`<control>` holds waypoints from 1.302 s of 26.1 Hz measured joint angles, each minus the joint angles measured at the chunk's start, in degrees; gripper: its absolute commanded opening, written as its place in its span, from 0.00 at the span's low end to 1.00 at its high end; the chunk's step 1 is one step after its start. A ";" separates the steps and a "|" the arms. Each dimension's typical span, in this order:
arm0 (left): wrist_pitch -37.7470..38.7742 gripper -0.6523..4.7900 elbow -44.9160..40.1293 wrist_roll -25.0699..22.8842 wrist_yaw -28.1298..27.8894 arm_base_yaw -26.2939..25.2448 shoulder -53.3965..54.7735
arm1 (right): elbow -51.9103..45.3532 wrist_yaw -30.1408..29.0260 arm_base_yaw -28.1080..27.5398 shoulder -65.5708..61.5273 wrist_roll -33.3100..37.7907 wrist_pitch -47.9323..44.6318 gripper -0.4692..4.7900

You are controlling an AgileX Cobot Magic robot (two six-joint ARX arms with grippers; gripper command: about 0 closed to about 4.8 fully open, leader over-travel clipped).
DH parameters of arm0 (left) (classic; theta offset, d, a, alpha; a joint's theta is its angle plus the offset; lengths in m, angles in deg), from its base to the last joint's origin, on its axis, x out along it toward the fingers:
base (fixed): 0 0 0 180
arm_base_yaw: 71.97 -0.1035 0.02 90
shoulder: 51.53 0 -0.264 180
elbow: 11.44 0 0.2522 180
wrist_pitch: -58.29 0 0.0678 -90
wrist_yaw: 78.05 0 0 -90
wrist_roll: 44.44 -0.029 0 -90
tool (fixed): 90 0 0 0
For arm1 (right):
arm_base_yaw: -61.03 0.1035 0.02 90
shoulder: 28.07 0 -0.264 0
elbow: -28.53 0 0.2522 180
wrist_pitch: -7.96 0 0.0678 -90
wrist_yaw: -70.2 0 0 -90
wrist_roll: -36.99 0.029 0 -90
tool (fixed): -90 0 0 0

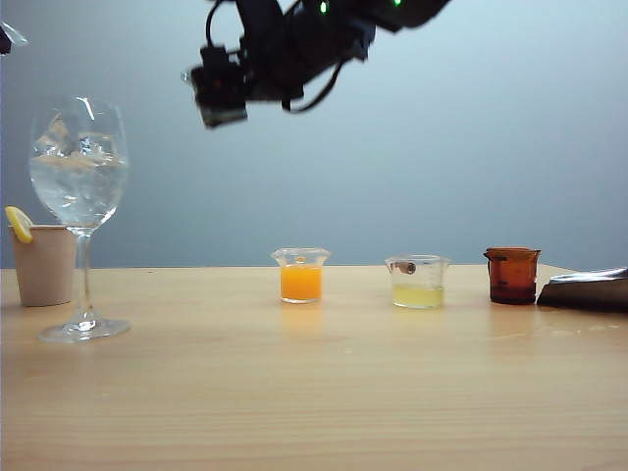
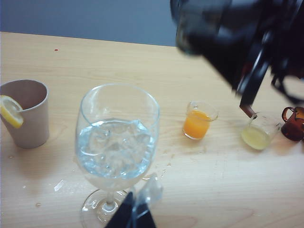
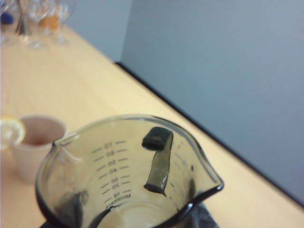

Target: Pick up the first measuring cup from the left, pour the coconut rum inside into the goblet, and finally put the measuring cup back in its original place.

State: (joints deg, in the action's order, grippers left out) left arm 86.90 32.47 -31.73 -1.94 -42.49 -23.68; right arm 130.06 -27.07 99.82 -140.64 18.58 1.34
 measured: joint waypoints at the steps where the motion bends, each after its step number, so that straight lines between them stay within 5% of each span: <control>1: 0.00 0.11 0.00 0.02 0.00 0.00 0.00 | -1.31 0.26 0.04 -0.11 1.01 -0.70 0.18; 16: -0.04 0.11 0.00 0.02 -0.02 0.00 0.00 | -22.10 6.23 3.23 -0.79 13.57 -22.16 0.18; 34: -0.04 0.11 0.00 0.00 -0.02 0.00 0.00 | -15.32 9.22 6.78 -14.93 18.58 -29.48 0.18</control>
State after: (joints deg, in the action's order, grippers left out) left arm 86.86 32.47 -31.73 -1.97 -42.49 -23.68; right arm 114.73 -17.85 106.59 -155.57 37.15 -28.14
